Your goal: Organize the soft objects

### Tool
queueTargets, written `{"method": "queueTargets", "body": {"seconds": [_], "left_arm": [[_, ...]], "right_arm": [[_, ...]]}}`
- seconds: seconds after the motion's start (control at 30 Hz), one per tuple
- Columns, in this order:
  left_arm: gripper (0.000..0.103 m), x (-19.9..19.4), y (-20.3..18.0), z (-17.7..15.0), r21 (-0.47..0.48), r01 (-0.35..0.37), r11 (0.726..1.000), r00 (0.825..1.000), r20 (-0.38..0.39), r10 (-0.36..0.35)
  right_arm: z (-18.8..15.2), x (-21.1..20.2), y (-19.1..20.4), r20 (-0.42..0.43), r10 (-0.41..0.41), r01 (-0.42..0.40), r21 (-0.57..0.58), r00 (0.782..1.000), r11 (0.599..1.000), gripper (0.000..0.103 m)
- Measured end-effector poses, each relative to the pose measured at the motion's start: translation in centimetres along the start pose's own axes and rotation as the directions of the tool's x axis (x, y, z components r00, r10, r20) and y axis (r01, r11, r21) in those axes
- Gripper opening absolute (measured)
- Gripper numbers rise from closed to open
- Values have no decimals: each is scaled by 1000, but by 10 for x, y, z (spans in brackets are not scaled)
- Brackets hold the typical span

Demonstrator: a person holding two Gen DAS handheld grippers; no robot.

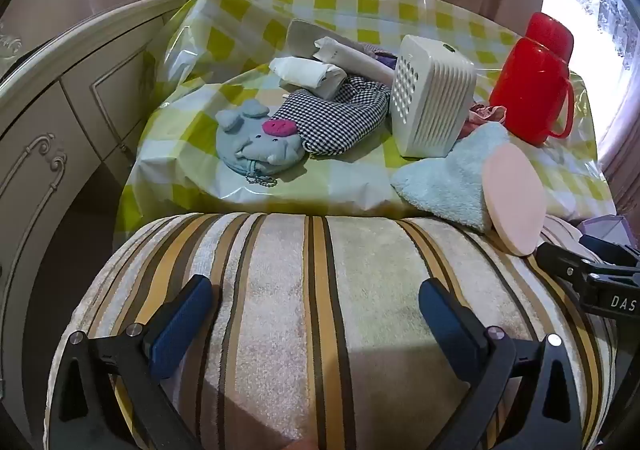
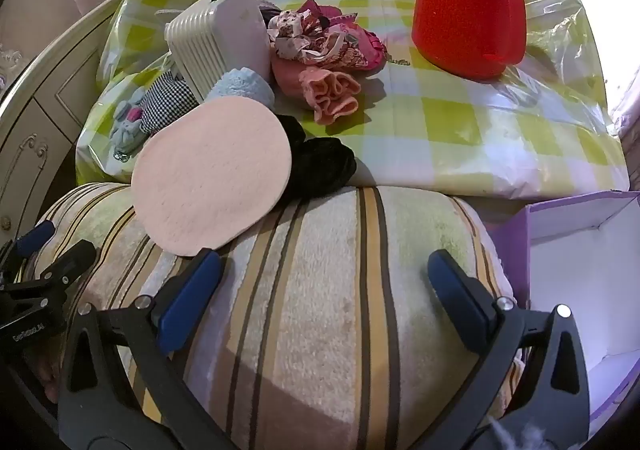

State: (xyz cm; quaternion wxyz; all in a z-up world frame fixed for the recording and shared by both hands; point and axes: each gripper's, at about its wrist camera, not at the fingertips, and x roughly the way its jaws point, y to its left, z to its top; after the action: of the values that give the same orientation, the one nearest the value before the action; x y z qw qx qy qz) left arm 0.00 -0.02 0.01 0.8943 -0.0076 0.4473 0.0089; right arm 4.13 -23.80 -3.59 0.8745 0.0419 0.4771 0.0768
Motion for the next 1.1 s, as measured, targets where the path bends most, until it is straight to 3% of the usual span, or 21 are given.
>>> {"method": "queueTargets", "body": {"seconds": [0.33, 0.53, 0.67, 1.1], "left_arm": [[103, 1, 4, 1, -4, 6, 1000, 1000, -3, -6], [103, 3, 8, -1, -15, 5, 1000, 1000, 7, -5], [103, -4, 4, -3, -12, -14, 1000, 1000, 19, 14], [103, -6, 2, -2, -3, -32, 999, 999, 26, 32]], "right_arm": [[11, 2, 5, -25, -17, 17, -10, 1000, 1000, 103], [4, -6, -7, 3, 56, -56, 11, 998, 998, 103], [-2, -10, -2, 12, 10, -10, -5, 1000, 1000, 103], [-7, -15, -1, 36, 5, -4, -14, 999, 1000, 103]]}}
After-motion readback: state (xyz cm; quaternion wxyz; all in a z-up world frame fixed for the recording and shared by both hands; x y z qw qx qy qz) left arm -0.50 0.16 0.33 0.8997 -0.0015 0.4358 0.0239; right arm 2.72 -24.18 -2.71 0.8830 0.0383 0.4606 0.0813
